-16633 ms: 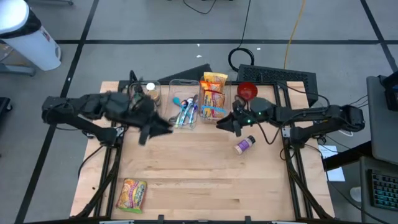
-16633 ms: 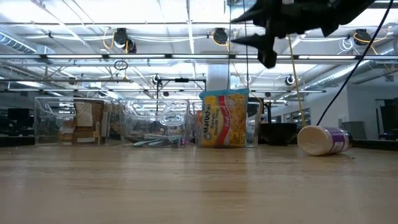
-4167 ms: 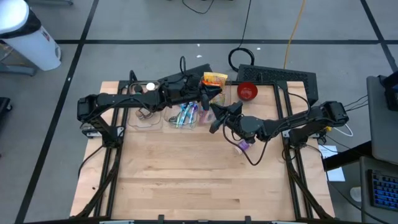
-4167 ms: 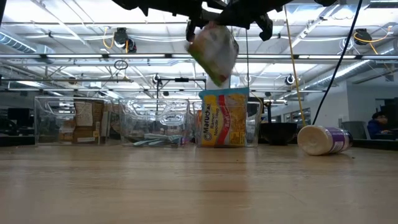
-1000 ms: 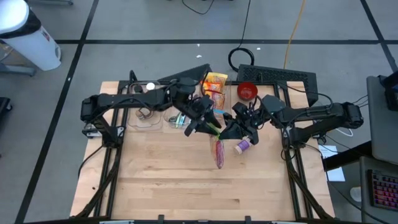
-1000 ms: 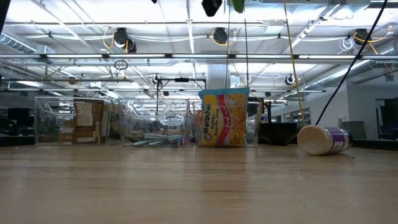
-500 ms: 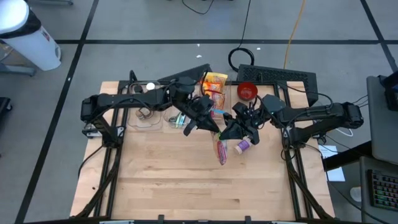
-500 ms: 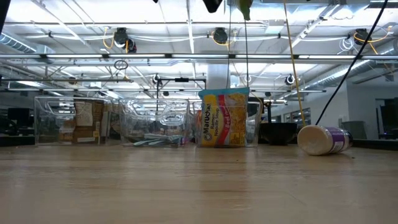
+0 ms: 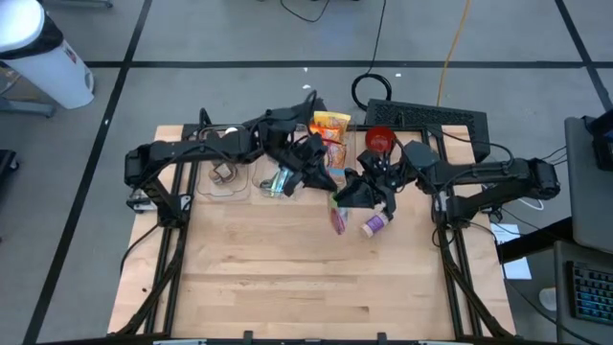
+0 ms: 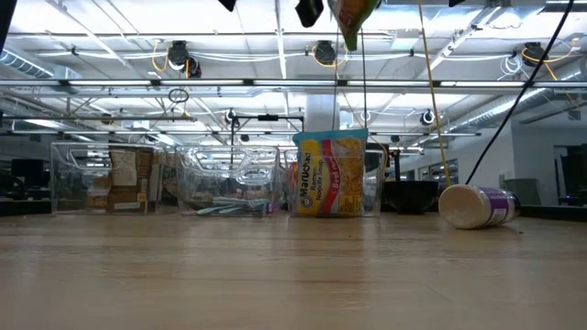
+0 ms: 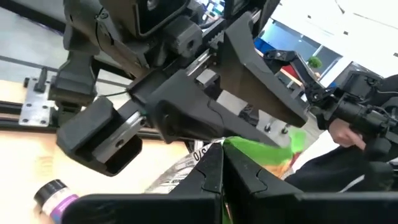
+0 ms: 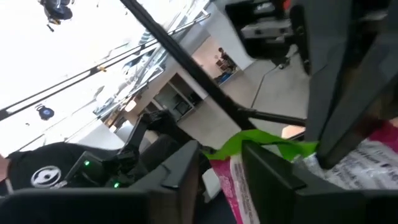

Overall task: Pick & Place Food Item
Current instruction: Put the green noodle pack into the right transparent bin

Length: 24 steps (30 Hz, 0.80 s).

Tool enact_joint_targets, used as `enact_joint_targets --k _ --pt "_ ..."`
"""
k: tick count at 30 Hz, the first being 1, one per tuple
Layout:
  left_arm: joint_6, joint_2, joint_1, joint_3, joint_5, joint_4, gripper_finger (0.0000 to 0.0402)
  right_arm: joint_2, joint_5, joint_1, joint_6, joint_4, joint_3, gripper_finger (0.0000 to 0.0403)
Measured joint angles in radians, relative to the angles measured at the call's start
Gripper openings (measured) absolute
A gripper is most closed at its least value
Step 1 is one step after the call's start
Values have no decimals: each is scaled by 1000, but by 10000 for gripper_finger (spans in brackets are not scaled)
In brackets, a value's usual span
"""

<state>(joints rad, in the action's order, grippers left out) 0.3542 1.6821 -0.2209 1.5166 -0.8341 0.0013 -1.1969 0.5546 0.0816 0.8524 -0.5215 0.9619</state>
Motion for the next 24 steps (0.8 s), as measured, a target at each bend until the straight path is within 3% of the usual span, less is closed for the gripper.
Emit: enact_joint_targets --k 8,13,17,24 --pt "27 -5 -48 0 1 -46 1 1 8 82 -50 1 0 194" --pt "-12 -35 -72 0 35 -151 1 1 112 139 -10 -1 0 210" --pt "-9 -46 -91 0 114 -195 1 5 204 181 34 5 0 212" --pt "68 -49 -101 0 362 -283 0 11 209 229 -28 13 0 212"
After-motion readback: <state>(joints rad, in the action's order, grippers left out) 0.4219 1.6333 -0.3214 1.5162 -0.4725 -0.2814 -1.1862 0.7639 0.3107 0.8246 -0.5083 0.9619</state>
